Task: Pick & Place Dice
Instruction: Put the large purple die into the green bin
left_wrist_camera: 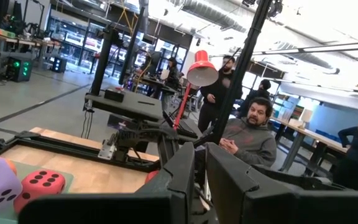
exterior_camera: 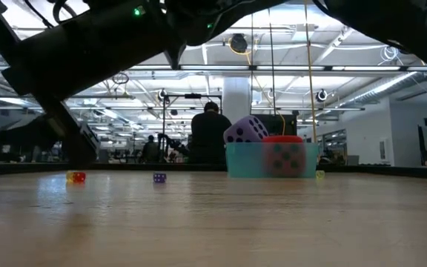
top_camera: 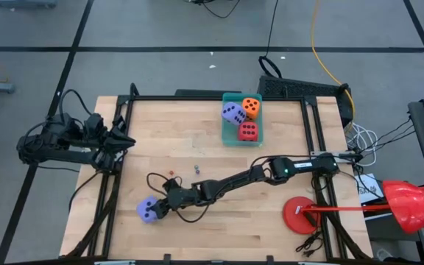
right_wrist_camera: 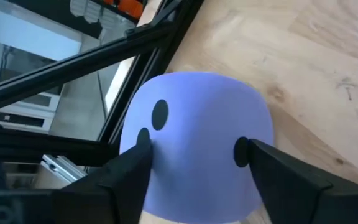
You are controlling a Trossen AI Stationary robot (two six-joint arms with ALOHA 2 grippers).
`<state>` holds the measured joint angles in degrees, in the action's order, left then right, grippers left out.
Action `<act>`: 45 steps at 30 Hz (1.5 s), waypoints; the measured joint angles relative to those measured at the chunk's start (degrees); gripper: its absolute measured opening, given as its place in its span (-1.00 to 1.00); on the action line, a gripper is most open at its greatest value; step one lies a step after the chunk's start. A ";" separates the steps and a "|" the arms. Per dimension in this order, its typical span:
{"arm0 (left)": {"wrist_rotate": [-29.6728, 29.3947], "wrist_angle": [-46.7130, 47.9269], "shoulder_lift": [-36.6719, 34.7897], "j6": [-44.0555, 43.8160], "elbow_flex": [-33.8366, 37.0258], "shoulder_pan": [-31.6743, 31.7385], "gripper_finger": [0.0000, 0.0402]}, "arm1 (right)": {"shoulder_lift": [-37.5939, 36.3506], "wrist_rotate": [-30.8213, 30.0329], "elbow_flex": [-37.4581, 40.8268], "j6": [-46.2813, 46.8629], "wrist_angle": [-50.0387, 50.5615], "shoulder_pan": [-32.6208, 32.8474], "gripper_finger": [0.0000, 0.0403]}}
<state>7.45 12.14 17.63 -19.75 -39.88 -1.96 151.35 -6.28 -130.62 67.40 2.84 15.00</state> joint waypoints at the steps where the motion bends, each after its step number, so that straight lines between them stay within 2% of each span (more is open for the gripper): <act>1: -0.01 0.00 0.00 0.01 0.00 0.00 -0.77 | 0.00 -0.77 0.00 -0.38 0.54 0.00 0.10; 7: -0.01 0.02 0.00 0.00 0.00 -0.02 -0.77 | -0.04 -2.86 -0.03 -2.23 1.18 0.00 -0.41; 11: -0.01 0.02 0.00 0.00 0.00 0.00 -0.77 | -0.04 -3.07 0.00 -2.76 0.96 -0.13 -0.59; 17: 0.00 0.02 0.00 0.00 0.00 -0.02 -0.77 | -0.09 -2.98 0.12 -5.11 -1.41 -0.15 -0.60; 27: 0.01 0.04 0.00 0.00 0.00 -0.01 -0.77 | -4.45 -3.12 0.30 -9.69 3.78 -0.69 -0.63; 35: 0.01 0.04 0.00 0.00 0.00 -0.02 -0.77 | -11.07 -8.59 0.29 -15.08 9.72 -0.99 -0.63; 39: 0.01 0.04 0.00 0.00 0.00 -0.02 -0.77 | -15.23 -12.16 1.01 -17.21 16.58 -1.36 -0.63; 45: 0.01 0.02 -0.02 0.00 -0.02 0.00 -0.77 | -24.70 -20.32 8.74 -17.40 20.86 -2.22 -0.63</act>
<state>7.46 12.16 17.61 -19.75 -39.90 -1.96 126.65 -26.59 -121.88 50.00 23.71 12.78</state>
